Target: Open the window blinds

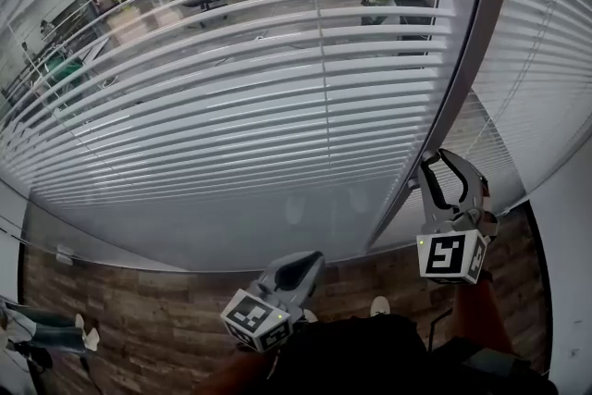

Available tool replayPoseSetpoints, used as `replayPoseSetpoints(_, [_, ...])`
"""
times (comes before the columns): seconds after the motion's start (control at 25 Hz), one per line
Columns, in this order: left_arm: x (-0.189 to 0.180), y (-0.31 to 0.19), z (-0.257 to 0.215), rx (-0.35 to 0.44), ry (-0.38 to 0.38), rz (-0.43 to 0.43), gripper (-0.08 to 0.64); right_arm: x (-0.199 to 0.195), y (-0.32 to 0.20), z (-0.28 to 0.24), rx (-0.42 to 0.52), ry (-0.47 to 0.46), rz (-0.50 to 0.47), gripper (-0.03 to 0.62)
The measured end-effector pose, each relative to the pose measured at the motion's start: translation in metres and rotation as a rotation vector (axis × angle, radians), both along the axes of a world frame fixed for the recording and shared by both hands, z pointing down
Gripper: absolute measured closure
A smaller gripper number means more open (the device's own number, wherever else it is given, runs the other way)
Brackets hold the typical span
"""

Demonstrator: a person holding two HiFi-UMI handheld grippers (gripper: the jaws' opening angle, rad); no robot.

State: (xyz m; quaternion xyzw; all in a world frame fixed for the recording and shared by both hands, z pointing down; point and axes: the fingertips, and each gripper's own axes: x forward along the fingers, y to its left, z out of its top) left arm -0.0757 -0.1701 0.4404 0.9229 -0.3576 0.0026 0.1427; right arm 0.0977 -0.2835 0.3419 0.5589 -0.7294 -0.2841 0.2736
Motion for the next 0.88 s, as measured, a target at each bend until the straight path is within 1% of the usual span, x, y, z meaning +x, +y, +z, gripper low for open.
replayPoseSetpoints(0.04, [0.001, 0.0, 0.0, 0.001, 0.001, 0.001, 0.56, -0.001, 0.001, -0.001, 0.002, -0.04, -0.014, 0.422])
replayPoseSetpoints(0.12, [0.001, 0.001, 0.001, 0.001, 0.003, 0.006, 0.56, -0.001, 0.002, -0.004, -0.005, -0.158, -0.043, 0.424])
replayPoseSetpoints(0.2, [0.002, 0.002, 0.0, -0.002, -0.001, 0.008, 0.56, 0.0, 0.004, -0.006, -0.042, -0.268, -0.056, 0.43])
replayPoseSetpoints(0.28, [0.003, 0.003, 0.001, -0.004, -0.006, 0.011, 0.56, 0.0, 0.004, -0.007, -0.064, -0.318, -0.06, 0.432])
replayPoseSetpoints(0.36, [0.003, 0.003, 0.002, -0.005, -0.007, 0.012, 0.56, 0.0, 0.004, -0.008, -0.068, -0.346, -0.063, 0.431])
replayPoseSetpoints(0.52, [0.003, 0.004, 0.002, -0.003, -0.006, 0.013, 0.56, 0.004, 0.002, -0.011, -0.08, -0.441, -0.081, 0.428])
replayPoseSetpoints(0.6, [0.003, 0.005, 0.002, -0.002, -0.001, 0.012, 0.56, 0.007, -0.001, -0.009, -0.107, -0.515, -0.091, 0.426])
replayPoseSetpoints(0.76, [0.001, 0.004, 0.002, -0.012, -0.005, 0.002, 0.56, 0.008, -0.005, -0.003, -0.202, -0.701, -0.109, 0.422])
replayPoseSetpoints(0.8, [0.001, 0.005, 0.003, -0.011, -0.004, 0.003, 0.56, 0.008, -0.005, -0.001, -0.216, -0.733, -0.111, 0.42])
replayPoseSetpoints(0.88, [0.0, 0.005, 0.005, -0.009, -0.002, 0.004, 0.56, 0.009, -0.006, 0.001, -0.231, -0.767, -0.108, 0.42])
